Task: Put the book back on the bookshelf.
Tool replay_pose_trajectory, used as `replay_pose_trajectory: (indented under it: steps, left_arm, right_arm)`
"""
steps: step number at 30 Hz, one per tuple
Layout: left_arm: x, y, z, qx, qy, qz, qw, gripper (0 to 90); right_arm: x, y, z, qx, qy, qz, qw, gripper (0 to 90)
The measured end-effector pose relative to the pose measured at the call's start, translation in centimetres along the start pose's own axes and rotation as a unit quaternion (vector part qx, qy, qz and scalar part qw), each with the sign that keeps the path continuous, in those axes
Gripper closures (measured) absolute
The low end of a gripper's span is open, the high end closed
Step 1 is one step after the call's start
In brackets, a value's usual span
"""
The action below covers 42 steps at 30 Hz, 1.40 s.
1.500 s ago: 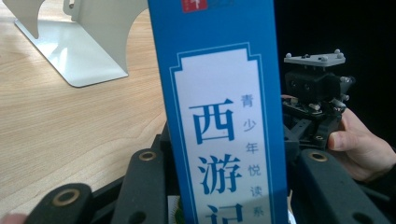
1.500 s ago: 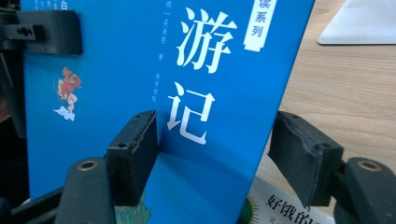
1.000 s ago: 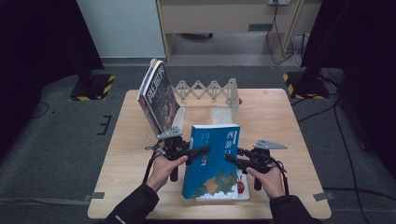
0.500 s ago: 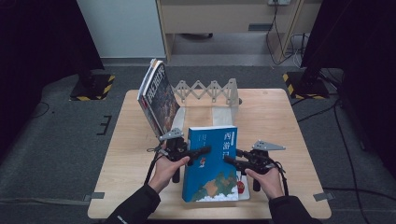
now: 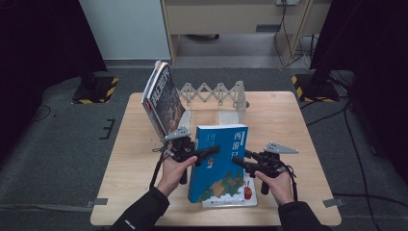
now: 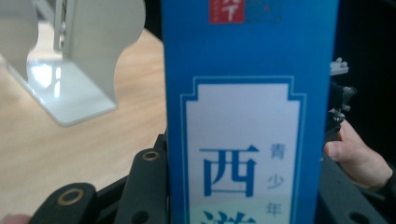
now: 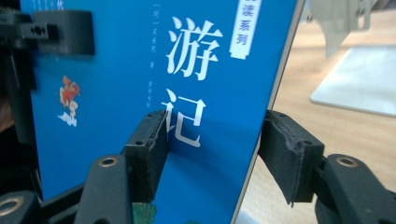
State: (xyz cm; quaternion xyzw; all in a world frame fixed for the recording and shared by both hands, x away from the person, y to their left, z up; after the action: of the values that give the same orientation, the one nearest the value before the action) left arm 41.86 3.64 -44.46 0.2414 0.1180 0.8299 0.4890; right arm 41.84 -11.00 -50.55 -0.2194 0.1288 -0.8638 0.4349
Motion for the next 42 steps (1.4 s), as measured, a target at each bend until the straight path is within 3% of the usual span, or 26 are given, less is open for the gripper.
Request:
replay_pose_trajectory:
  steps: [3, 6, 9, 14, 24, 31, 38, 42]
  left_arm:
    - [0.1, 0.1, -0.2, -0.010, -0.002, -0.001, 0.9999, 60.9]
    - [0.2, -0.1, -0.7, -0.020, -0.010, -0.002, 0.9998, 60.7]
    - [0.4, -0.2, -0.9, -0.017, -0.009, -0.008, 0.9998, 60.5]
    - [0.3, 0.3, -1.3, -0.031, -0.011, -0.006, 0.9994, 58.8]
    - [-0.1, 0.0, -2.3, -0.041, -0.023, 0.011, 0.9988, 55.2]
    - [0.4, -0.8, -2.4, 0.012, -0.008, 0.020, 0.9997, 59.9]
    - [0.9, -0.3, -1.8, 0.021, -0.019, 0.016, 0.9995, 60.6]
    - [1.7, -0.1, -1.1, 0.025, -0.020, 0.017, 0.9993, 60.8]
  right_arm:
    - [0.1, 0.1, 0.1, -0.005, 0.004, -0.001, 1.0000, 38.2]
    - [-0.4, -0.1, -0.7, -0.013, -0.012, 0.007, 0.9998, 36.2]
    - [-0.6, -0.2, -0.9, -0.008, -0.018, 0.007, 0.9998, 40.8]
    - [-0.3, -0.2, -1.0, 0.006, -0.024, 0.008, 0.9997, 44.3]
    - [-0.4, -0.7, -1.1, 0.021, -0.030, 0.018, 0.9992, 48.0]
    - [-0.5, -1.0, -1.1, 0.023, -0.027, 0.021, 0.9991, 47.7]
    - [-0.2, -0.6, -0.9, 0.020, -0.023, 0.020, 0.9993, 42.7]
    - [0.8, 0.7, -0.6, 0.010, -0.012, -0.006, 0.9999, 37.0]
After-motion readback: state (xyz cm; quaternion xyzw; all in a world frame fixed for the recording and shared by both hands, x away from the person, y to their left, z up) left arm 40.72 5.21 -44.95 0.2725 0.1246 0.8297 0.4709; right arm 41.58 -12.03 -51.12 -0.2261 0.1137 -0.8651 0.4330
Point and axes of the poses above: each handheld gripper's, and its own axes: x roughly backward along the jaws, z roughly out of its top, y roughly to its right, the point moved 9 cm from there along -x, roughly forward along the jaws
